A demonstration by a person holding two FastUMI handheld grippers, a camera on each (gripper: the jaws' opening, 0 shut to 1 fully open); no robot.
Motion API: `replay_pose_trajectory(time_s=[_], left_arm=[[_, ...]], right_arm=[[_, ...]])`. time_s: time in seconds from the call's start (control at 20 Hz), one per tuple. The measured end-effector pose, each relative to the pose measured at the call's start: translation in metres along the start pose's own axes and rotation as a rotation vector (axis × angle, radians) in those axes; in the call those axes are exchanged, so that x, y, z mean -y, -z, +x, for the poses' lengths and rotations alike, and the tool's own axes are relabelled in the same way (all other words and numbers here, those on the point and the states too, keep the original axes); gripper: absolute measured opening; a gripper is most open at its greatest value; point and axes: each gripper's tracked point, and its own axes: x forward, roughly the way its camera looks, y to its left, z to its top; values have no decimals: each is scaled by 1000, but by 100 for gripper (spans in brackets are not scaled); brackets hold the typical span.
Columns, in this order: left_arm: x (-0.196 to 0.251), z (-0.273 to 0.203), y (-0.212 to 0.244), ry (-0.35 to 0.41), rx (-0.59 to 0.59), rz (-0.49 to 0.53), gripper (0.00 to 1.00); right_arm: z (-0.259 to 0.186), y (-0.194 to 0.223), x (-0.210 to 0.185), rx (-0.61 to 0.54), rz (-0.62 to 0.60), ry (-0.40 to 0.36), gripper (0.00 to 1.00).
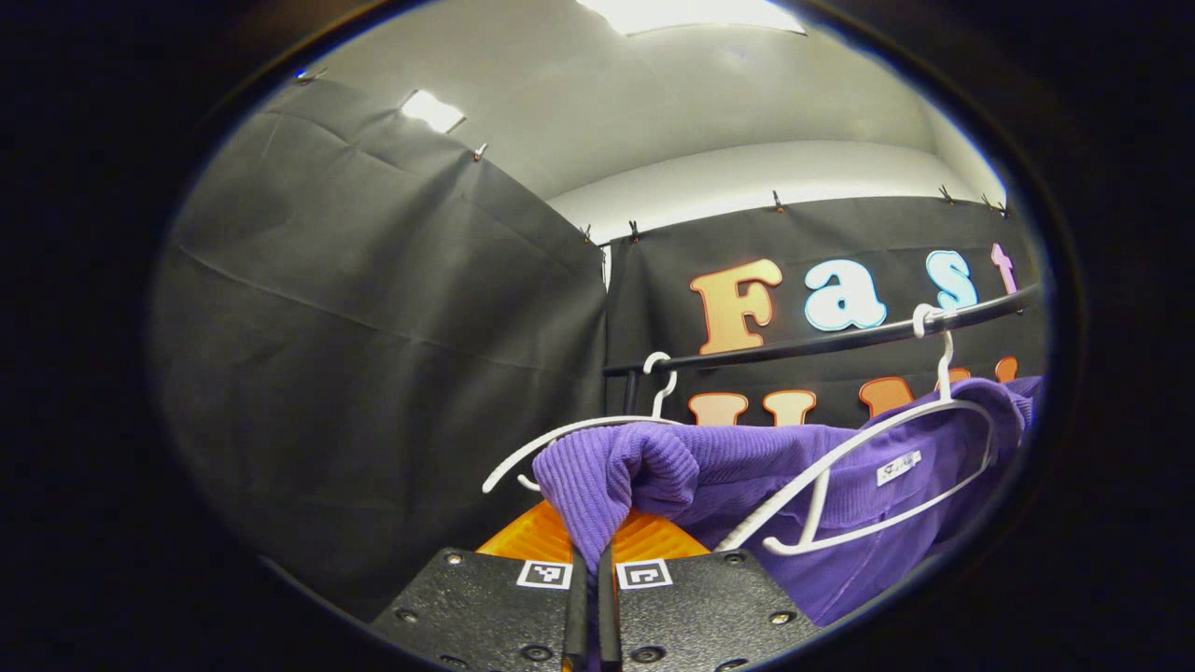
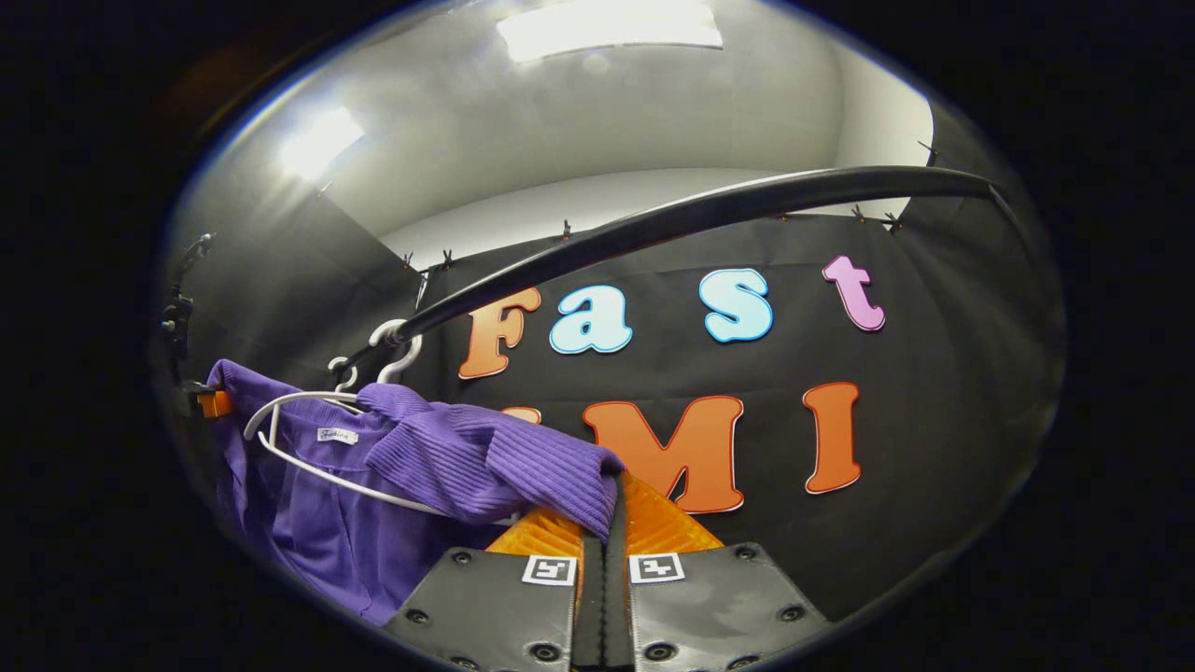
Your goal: Grasp the clothes on the hanger with both hands and then place them into the laundry hamper below.
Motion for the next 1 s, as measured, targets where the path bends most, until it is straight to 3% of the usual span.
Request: replay_pose_trajectory(time_s=[0.45, 0.8, 1.0], left_arm=[[3, 10, 114, 35, -187, 20, 4], [35, 3, 148, 120, -247, 2, 4], [63, -7, 159, 190, -246, 12, 2]], right_arm=[[23, 6, 14, -27, -12, 78, 7], [56, 3, 68, -10, -15, 224, 7], [65, 27, 107, -61, -3, 320, 8]])
